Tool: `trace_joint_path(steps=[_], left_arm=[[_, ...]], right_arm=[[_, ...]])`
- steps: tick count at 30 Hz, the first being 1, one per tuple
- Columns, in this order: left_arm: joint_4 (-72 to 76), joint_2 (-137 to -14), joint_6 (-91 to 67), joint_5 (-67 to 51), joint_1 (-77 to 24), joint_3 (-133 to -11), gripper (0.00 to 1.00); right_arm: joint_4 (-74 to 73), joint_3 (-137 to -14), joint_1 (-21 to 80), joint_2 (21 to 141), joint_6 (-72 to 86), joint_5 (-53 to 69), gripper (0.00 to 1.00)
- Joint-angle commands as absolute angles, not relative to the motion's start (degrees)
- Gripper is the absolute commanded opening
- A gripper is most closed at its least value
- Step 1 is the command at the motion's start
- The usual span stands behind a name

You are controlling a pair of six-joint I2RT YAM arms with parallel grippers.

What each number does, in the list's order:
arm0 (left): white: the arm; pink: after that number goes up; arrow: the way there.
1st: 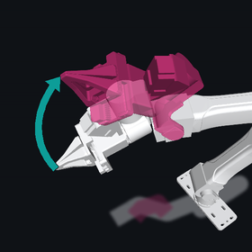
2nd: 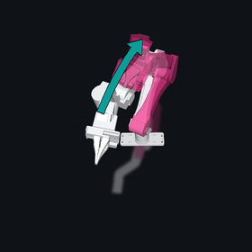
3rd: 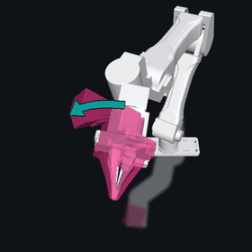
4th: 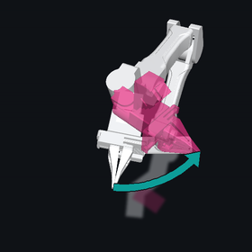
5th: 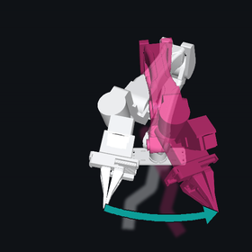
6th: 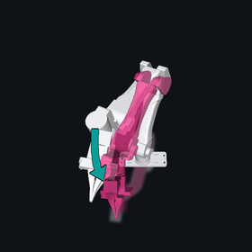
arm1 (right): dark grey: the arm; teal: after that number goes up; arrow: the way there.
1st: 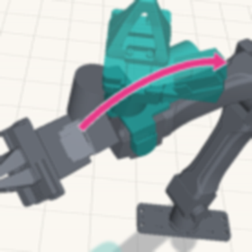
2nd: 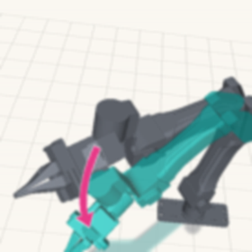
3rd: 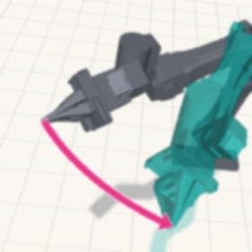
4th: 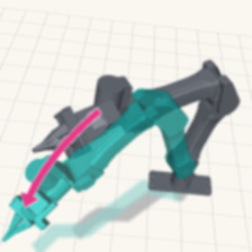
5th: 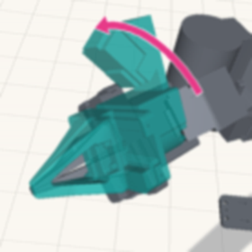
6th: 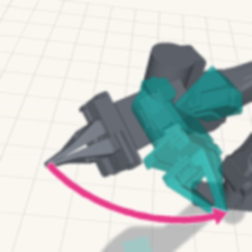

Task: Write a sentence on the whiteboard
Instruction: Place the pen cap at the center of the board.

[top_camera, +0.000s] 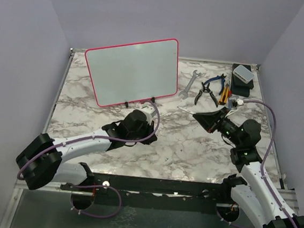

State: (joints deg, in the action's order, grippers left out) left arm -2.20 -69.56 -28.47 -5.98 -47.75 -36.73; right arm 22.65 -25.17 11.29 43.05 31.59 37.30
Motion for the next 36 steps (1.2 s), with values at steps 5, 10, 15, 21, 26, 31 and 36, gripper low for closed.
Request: trace_joint_path(steps=[5,10,15,21,26,31,36], left_arm=[[9.6,-76.9,-32.1,-4.6,-49.8,-32.1,0.00],[10.1,-81.2,-32.6,-1.1,-50.3,-31.2,0.07],[10.3,-82.8,-32.4,-0.4,-50.6,-29.8,0.32],[5.7,-79.1,-31.5,3.0,-50.6,-30.9,0.78],[-4.2,-72.7,-27.9,4.1,-46.8,-35.8,0.98],[-11.6,-67.6,-26.4,5.6,-35.8,-39.0,0.98],[-12.7,-72.1,-29.9,21.5,-34.5,-41.4,0.85]], right_arm=[[23.7,-23.0,11.4,43.8,31.9,36.5,0.01],[23.2,-22.1,11.5,43.6,31.7,35.4,0.01],[23.7,-21.9,11.5,43.9,31.9,35.5,0.01],[22.9,-22.0,11.6,43.9,31.5,35.4,0.01],[22.0,-22.9,11.7,44.0,30.6,35.5,0.01],[22.6,-23.7,11.6,44.0,30.3,35.5,0.01],[24.7,-23.1,11.7,44.6,30.9,35.6,0.01]])
